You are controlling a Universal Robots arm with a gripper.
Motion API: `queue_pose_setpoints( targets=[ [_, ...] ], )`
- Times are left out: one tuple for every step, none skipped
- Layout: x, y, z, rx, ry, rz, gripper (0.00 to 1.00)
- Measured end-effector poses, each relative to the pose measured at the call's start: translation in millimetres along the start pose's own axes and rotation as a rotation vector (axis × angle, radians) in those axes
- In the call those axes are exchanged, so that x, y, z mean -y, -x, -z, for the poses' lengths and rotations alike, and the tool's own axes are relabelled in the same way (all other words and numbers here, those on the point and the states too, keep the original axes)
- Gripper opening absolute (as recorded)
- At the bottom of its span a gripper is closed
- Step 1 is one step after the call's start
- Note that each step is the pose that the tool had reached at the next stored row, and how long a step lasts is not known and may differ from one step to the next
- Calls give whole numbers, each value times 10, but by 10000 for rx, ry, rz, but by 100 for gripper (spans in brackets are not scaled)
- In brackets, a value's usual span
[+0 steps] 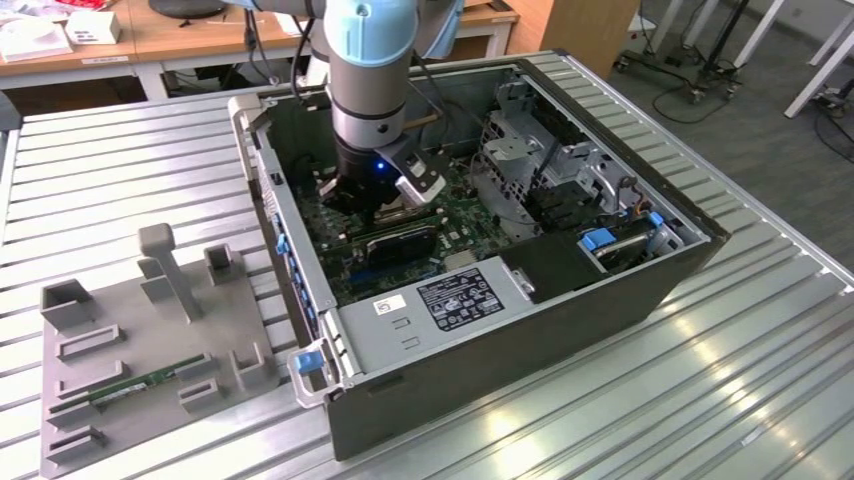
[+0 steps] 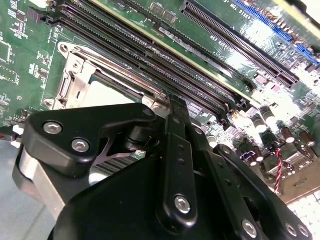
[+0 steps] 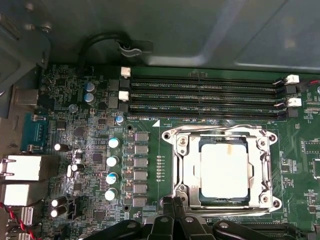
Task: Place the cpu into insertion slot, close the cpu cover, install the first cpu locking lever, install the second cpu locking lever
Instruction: 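Install the second cpu locking lever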
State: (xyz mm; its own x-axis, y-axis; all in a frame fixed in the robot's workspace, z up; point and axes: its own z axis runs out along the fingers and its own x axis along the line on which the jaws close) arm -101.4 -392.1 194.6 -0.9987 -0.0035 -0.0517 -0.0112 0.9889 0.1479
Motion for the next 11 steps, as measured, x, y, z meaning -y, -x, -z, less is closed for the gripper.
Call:
queue_pose_setpoints(
  targets=[
    [0,-1,-2,-1,-4,0,11],
    [0,-1,-3,0,-13,1,11],
    [0,-2,-5,1,-27,2,11],
    [0,-3,-6,1,-40,3,11],
    [1,-4,-8,0,-56,3,11],
    [1,-4,-9,0,-70,4,11],
    [1,-5,-9,0,-79,5,11],
    [1,-5,-10,0,-79,5,11],
    [0,-5,-10,1,-79,5,11],
    [-2,-5,-12,2,-78,5,11],
    [-2,-5,-11,2,-80,5,11]
  ],
)
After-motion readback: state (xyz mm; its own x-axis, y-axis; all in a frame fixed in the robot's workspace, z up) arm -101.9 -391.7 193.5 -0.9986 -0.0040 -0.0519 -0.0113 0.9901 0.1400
